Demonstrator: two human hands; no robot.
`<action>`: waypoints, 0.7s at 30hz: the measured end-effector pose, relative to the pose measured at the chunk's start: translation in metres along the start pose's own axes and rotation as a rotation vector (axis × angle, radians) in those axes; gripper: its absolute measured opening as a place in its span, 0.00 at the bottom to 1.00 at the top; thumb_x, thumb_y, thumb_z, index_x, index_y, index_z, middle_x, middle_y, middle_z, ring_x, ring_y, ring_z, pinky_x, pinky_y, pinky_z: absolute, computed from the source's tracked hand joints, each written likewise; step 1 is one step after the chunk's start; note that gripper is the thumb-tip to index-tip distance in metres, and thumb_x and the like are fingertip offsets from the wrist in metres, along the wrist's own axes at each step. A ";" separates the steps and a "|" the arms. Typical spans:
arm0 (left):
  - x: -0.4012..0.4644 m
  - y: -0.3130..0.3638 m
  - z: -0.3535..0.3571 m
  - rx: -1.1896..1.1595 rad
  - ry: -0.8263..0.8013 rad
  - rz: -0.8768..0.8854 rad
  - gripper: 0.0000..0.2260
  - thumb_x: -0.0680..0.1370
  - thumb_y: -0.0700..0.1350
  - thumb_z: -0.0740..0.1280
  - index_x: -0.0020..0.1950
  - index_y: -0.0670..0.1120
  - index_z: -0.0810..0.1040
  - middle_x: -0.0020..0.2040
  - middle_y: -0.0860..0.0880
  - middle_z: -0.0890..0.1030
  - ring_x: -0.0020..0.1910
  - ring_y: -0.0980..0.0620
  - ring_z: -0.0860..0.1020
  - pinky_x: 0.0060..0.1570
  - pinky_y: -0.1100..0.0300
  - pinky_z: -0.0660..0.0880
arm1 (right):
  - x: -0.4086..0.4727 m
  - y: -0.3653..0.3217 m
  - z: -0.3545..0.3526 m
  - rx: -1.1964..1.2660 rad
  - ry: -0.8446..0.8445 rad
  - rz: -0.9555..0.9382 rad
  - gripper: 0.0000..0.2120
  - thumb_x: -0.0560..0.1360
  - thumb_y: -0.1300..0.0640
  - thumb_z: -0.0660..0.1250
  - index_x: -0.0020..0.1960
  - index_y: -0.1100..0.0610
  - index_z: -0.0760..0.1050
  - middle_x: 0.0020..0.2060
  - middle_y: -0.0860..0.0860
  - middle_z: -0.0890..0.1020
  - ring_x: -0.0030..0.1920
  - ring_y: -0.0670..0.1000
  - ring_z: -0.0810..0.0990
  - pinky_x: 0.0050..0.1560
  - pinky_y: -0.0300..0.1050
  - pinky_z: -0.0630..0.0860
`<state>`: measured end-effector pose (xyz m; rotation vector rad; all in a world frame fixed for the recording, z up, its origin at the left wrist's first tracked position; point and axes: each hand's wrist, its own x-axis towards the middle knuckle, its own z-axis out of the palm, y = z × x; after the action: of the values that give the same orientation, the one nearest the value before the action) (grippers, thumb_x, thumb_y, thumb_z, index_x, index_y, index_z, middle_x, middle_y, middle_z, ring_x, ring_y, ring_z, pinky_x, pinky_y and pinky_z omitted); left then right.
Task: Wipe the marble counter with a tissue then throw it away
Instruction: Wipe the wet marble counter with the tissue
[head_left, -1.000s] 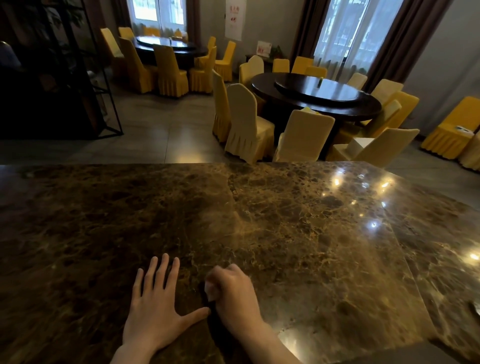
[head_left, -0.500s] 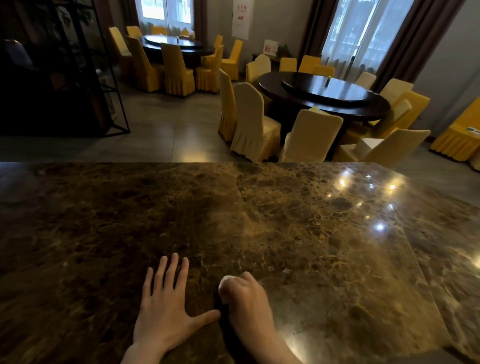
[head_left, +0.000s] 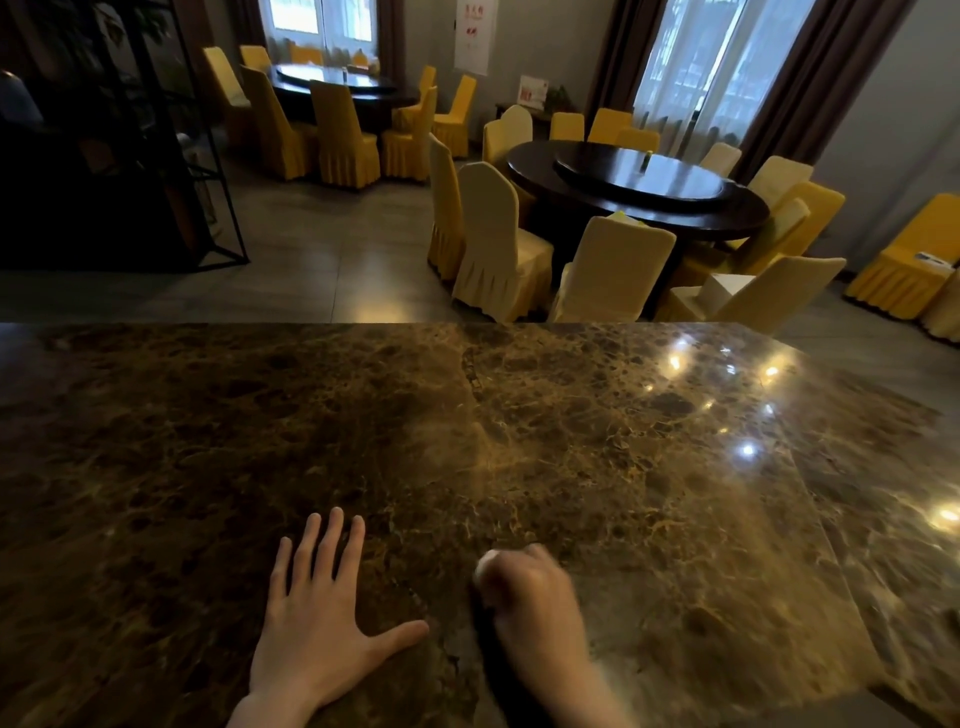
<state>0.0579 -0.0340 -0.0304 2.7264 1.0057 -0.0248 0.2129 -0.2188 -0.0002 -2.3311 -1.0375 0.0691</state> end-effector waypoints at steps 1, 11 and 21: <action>0.001 0.001 0.000 -0.014 0.010 0.001 0.63 0.57 0.91 0.43 0.81 0.54 0.32 0.82 0.52 0.32 0.79 0.50 0.26 0.81 0.41 0.33 | 0.005 0.018 -0.015 -0.012 0.079 0.136 0.14 0.64 0.68 0.74 0.35 0.49 0.77 0.33 0.42 0.76 0.38 0.45 0.74 0.36 0.41 0.68; 0.001 0.000 -0.001 0.018 -0.015 -0.010 0.63 0.57 0.91 0.41 0.80 0.54 0.30 0.82 0.52 0.30 0.79 0.50 0.26 0.81 0.42 0.32 | -0.003 -0.022 0.020 0.003 -0.051 -0.052 0.14 0.66 0.67 0.72 0.39 0.49 0.77 0.35 0.43 0.80 0.41 0.45 0.74 0.36 0.42 0.73; -0.001 0.002 -0.001 -0.015 -0.008 -0.016 0.63 0.58 0.91 0.44 0.82 0.54 0.33 0.82 0.53 0.32 0.79 0.51 0.27 0.81 0.41 0.34 | 0.031 0.030 -0.025 -0.049 0.195 0.385 0.08 0.74 0.66 0.71 0.45 0.54 0.84 0.42 0.52 0.78 0.44 0.55 0.78 0.45 0.48 0.76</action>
<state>0.0586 -0.0360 -0.0287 2.7031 1.0211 -0.0302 0.2610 -0.2252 0.0107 -2.4942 -0.4932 -0.0354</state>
